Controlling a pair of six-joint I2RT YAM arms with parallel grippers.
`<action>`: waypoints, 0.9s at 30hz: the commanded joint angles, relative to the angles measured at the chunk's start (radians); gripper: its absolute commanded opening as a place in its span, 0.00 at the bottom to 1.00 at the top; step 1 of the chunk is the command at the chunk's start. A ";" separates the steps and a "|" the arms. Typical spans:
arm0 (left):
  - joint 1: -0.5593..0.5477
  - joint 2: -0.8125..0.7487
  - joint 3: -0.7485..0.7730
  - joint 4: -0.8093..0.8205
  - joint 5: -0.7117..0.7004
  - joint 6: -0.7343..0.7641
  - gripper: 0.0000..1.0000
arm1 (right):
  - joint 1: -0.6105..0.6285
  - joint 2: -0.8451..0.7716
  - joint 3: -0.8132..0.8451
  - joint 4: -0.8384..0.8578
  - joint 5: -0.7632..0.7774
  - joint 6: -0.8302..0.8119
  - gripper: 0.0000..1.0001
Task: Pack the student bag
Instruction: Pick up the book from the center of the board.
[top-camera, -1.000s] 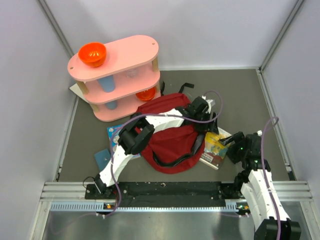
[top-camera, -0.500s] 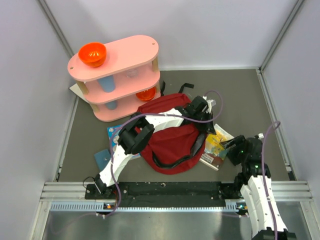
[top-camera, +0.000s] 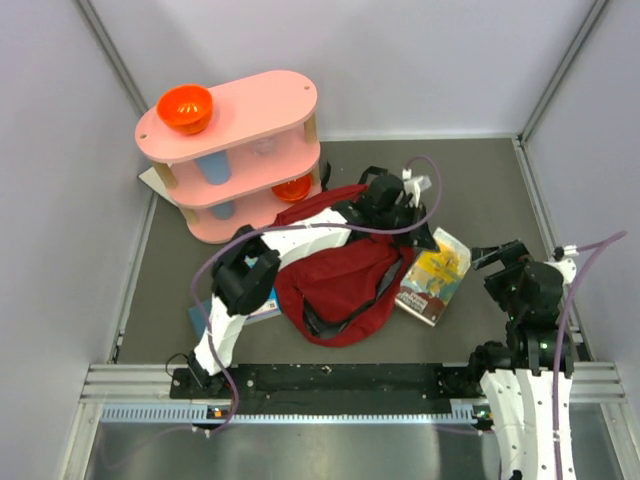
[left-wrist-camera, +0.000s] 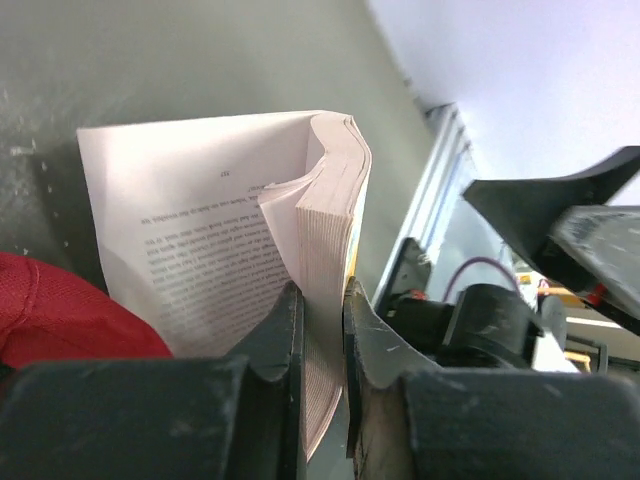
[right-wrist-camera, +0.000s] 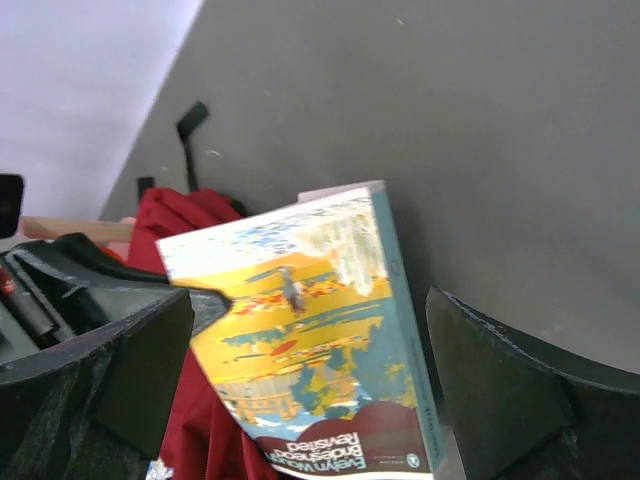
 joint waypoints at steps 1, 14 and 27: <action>0.037 -0.246 -0.025 0.239 0.107 -0.077 0.00 | -0.007 -0.019 0.091 -0.024 0.002 -0.078 0.98; 0.063 -0.411 -0.120 0.303 0.169 -0.060 0.00 | -0.005 0.042 -0.035 0.436 -0.632 -0.127 0.98; 0.069 -0.441 -0.192 0.431 0.241 -0.091 0.00 | 0.004 0.224 -0.206 0.953 -0.923 0.046 0.77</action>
